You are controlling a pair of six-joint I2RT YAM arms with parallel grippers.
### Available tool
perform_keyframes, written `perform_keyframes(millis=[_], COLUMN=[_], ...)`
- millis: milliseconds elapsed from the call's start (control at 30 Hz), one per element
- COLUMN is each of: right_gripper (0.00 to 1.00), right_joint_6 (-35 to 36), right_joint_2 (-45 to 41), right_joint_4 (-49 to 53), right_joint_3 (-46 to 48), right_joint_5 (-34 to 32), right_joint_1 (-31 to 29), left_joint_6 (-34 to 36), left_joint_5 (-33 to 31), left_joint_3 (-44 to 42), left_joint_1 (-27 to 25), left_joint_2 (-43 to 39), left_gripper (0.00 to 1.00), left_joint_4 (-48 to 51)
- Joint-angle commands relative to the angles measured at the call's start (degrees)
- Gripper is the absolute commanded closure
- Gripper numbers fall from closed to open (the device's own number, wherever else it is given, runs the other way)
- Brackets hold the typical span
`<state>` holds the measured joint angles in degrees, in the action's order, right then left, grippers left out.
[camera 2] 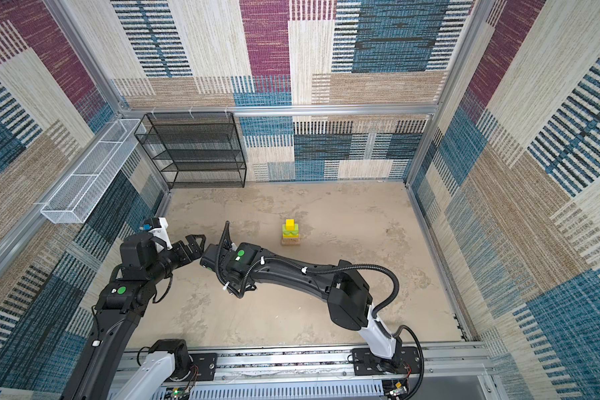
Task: Build the wood block tower
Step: 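Move the right gripper over the small wooden cube on the table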
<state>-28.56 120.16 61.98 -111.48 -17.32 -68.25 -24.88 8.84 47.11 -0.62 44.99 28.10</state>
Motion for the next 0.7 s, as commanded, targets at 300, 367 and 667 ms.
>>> perform_keyframes(millis=[300,367,667], right_gripper=[0.27,0.29,0.34], right_joint_6=[3.91,4.11,4.56], right_joint_2=[4.27,5.22,7.59], right_joint_4=[-7.38,-7.42,-8.81], right_joint_3=[1.52,1.46,0.78], right_joint_5=[10.76,10.93,13.52], right_joint_1=[-0.04,0.0,0.66], left_joint_6=[1.42,1.44,1.59], left_joint_5=[-3.03,-3.21,-3.42], left_joint_3=[1.24,1.33,1.49], left_joint_1=[0.79,0.89,1.24], left_joint_2=[-1.22,-1.17,-1.05], left_gripper=[0.0,0.0,0.01], left_joint_4=[3.43,3.56,3.84])
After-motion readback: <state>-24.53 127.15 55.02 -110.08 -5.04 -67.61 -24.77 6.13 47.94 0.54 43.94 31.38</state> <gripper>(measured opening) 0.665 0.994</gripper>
